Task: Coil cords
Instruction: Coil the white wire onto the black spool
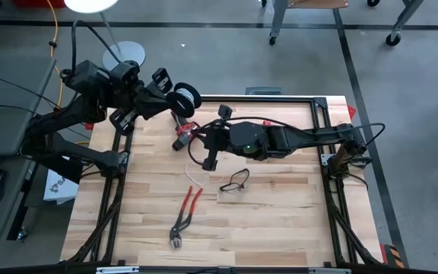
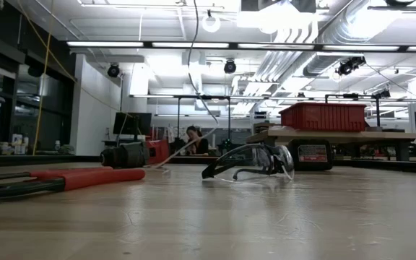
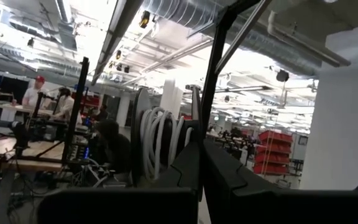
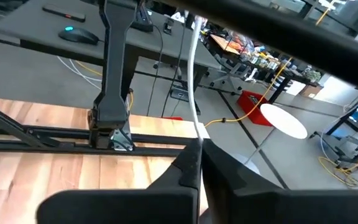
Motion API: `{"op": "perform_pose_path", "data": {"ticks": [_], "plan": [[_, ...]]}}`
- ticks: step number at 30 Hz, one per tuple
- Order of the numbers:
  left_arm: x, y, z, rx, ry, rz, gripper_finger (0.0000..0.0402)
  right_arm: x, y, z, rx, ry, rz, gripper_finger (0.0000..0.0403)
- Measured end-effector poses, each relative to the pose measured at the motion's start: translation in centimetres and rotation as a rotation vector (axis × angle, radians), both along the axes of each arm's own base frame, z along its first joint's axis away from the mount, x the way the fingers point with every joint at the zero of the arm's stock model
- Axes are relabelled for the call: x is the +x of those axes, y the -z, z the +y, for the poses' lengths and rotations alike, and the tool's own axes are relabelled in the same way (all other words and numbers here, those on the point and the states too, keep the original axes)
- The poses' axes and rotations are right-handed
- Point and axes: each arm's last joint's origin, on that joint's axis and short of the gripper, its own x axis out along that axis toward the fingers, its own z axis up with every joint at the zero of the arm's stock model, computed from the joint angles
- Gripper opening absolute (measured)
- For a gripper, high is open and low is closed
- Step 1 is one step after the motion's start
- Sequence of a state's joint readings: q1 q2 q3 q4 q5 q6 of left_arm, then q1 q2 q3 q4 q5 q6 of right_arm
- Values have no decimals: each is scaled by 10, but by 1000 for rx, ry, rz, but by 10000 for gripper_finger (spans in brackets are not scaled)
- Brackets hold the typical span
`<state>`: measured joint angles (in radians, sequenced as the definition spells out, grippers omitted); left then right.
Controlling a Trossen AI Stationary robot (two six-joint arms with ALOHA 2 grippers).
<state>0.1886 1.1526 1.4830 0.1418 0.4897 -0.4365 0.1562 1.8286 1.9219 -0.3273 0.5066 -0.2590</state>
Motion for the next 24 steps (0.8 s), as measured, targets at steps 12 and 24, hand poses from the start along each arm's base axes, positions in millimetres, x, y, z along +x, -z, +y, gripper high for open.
{"op": "perform_pose_path", "data": {"ticks": [12,24], "plan": [[-17,-3,4,-116,-40,42,0,-16,-25,21,102,-155,-3,0],[-55,0,6,-431,-32,216,0,-58,-69,34,109,-284,121,0]]}}
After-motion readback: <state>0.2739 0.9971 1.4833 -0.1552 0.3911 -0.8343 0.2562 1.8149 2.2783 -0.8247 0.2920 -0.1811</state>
